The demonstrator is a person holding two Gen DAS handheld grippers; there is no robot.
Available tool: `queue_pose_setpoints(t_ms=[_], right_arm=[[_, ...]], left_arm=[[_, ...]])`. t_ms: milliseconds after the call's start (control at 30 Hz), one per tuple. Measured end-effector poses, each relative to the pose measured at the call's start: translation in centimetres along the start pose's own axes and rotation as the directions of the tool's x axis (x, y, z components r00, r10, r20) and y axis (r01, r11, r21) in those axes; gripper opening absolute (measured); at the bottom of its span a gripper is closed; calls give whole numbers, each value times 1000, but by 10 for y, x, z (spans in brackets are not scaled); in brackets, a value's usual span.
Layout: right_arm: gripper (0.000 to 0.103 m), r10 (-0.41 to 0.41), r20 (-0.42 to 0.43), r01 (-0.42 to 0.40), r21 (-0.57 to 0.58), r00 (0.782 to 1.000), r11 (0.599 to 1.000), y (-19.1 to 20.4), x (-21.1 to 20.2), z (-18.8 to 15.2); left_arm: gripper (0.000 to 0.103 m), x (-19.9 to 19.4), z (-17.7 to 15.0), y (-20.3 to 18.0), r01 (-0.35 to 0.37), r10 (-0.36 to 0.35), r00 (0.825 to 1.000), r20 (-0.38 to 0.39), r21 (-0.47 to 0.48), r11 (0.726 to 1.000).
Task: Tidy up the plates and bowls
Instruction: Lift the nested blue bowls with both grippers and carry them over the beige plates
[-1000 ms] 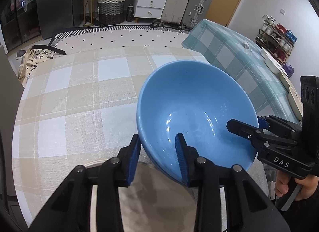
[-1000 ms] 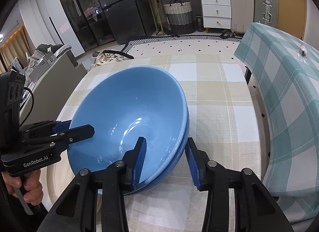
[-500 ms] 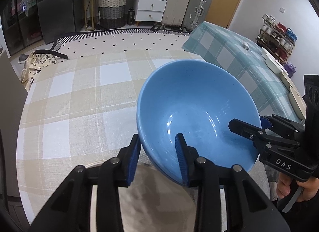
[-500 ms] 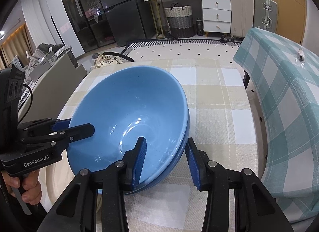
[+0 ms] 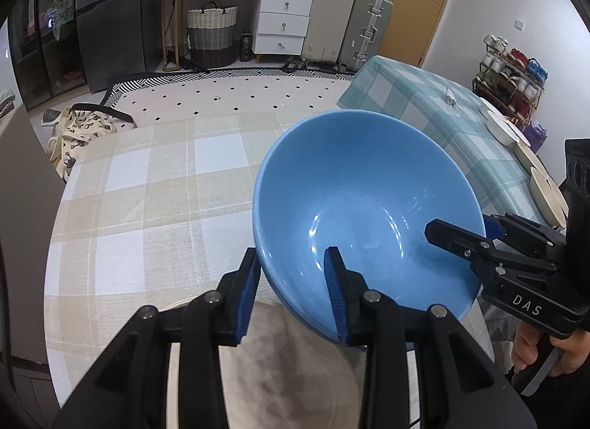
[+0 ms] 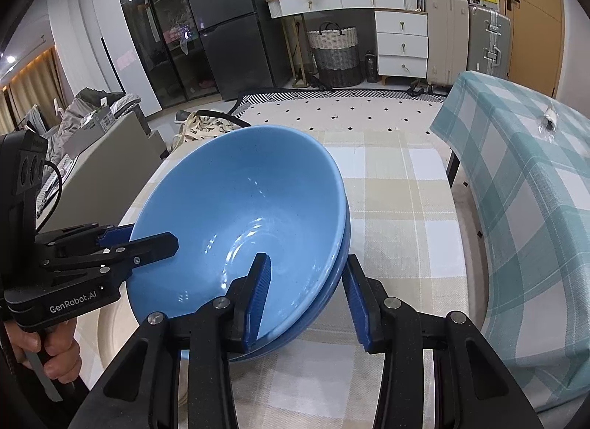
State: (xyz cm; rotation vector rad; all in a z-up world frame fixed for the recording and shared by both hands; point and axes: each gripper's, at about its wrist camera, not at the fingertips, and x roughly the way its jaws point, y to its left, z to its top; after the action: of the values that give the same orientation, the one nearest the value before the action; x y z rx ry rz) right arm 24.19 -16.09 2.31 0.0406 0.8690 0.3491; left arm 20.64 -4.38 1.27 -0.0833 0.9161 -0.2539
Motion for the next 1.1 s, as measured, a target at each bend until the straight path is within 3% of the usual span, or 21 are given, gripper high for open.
queue_pose_setpoints(t_ms=[1100], right_arm=[[41, 111, 53, -104, -115, 992, 988, 68, -44, -6]], left_arm=[[34, -78, -28, 28, -92, 97, 992, 75, -63, 994]])
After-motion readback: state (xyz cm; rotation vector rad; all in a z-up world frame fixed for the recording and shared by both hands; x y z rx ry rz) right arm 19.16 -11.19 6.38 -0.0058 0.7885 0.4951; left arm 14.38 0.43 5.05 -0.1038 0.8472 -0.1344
